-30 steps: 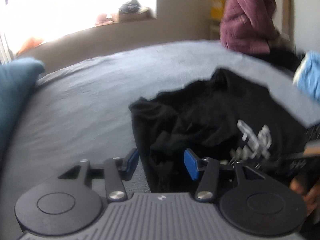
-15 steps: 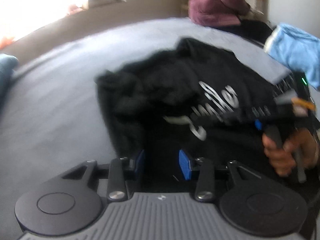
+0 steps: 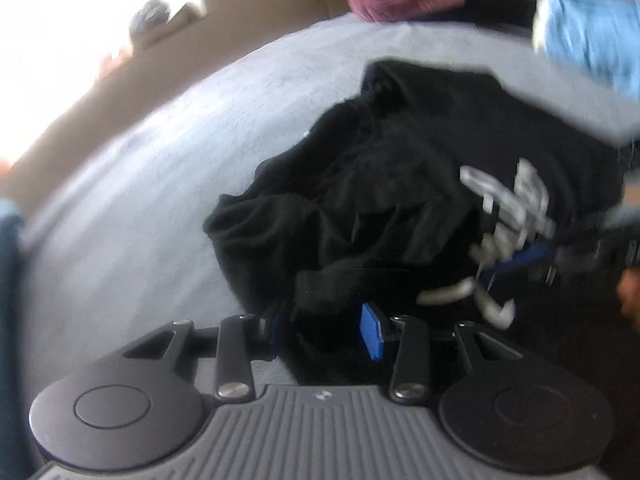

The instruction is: Fold clothes

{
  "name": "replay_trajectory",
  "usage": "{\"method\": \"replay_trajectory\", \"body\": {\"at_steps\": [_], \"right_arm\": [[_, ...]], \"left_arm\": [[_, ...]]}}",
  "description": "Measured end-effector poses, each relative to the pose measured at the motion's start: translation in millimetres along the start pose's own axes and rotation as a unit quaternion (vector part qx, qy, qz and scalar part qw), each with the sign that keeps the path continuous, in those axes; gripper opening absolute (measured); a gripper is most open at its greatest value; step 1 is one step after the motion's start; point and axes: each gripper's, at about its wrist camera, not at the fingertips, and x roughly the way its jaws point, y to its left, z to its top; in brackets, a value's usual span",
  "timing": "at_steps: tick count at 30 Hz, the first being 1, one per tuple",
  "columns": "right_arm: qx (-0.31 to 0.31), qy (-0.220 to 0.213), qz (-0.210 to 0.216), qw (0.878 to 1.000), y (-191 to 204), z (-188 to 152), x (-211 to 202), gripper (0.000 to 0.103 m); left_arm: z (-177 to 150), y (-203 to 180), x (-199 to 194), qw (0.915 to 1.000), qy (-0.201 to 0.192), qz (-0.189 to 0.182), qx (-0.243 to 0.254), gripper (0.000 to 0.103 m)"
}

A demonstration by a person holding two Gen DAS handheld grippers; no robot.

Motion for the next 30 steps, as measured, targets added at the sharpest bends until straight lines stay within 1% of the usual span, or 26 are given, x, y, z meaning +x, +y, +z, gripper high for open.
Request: {"method": "replay_trajectory", "body": {"at_steps": [2,3,5,8,10,12,13,14,15,17,20,22,24,25,28,29,30], "right_arm": [[0.0,0.0,0.001,1.0,-0.4,-0.1,-0.1,0.024],[0.001,0.0,0.001,1.0,-0.6,-0.1,0.0,0.024],[0.002,0.0,0.002,1.0,-1.3,0.0,0.2,0.024],[0.002,-0.001,0.003,1.0,-2.0,-0.2,-0.2,0.024],[0.002,-0.001,0.003,1.0,-2.4,-0.6,-0.5,0.024],[0.002,-0.002,0.003,1.0,-2.6,-0.6,-0.7,0.024],[0.002,-0.002,0.003,1.0,-2.7,-0.8,-0.7,0.024],[0.002,-0.002,0.003,1.0,-2.7,-1.0,-0.8,0.024],[0.002,-0.003,0.003,1.0,-2.8,-1.2,-0.8,0.024],[0.002,-0.003,0.003,1.0,-2.9,-1.3,-0.7,0.024],[0.001,-0.003,0.003,1.0,-2.8,-1.7,-1.1,0.024],[0.001,-0.003,0.003,1.0,-2.8,-1.7,-1.3,0.024],[0.001,-0.003,0.003,1.0,-2.8,-1.7,-1.5,0.024],[0.001,-0.003,0.003,1.0,-2.8,-1.7,-1.6,0.024],[0.0,-0.003,0.003,1.0,-2.6,-1.7,-1.8,0.024],[0.0,-0.003,0.003,1.0,-2.5,-1.7,-2.0,0.024],[0.0,-0.003,0.002,1.0,-2.4,-1.7,-2.1,0.024]], "left_arm": [[-0.1,17.8,-6.5,0.9973,-0.01,-0.038,-0.061,0.041],[-1.0,27.6,-11.2,0.9937,-0.016,-0.061,-0.093,0.041],[0.1,41.4,-14.8,0.9863,-0.028,-0.076,-0.143,0.043],[4.3,61.5,-14.4,0.9737,-0.04,-0.079,-0.21,0.043],[10.7,64.6,-6.1,0.9711,-0.033,-0.074,-0.225,0.041],[17.9,62.7,6.8,0.9707,-0.011,-0.074,-0.228,0.036],[20.4,60.3,10.3,0.9716,-0.003,-0.077,-0.224,0.033],[22.9,57.9,13.7,0.9724,0.004,-0.079,-0.219,0.025],[25.3,55.5,17.1,0.9732,0.011,-0.081,-0.215,0.024],[29.9,50.3,21.4,0.9741,0.018,-0.087,-0.208,0.024],[31.5,45.5,29.0,0.9758,0.033,-0.079,-0.202,0.024],[28.6,45.0,35.3,0.9743,0.052,-0.06,-0.211,0.024],[25.6,44.5,41.5,0.9721,0.07,-0.042,-0.22,0.026],[22.9,45.7,41.8,0.9695,0.072,-0.032,-0.232,0.027],[14.2,49.3,40.4,0.9608,0.061,-0.034,-0.268,0.027],[11.8,49.9,40.1,0.9579,0.057,-0.036,-0.279,0.025],[10.0,49.6,40.6,0.9553,0.052,-0.038,-0.289,0.019]]}}
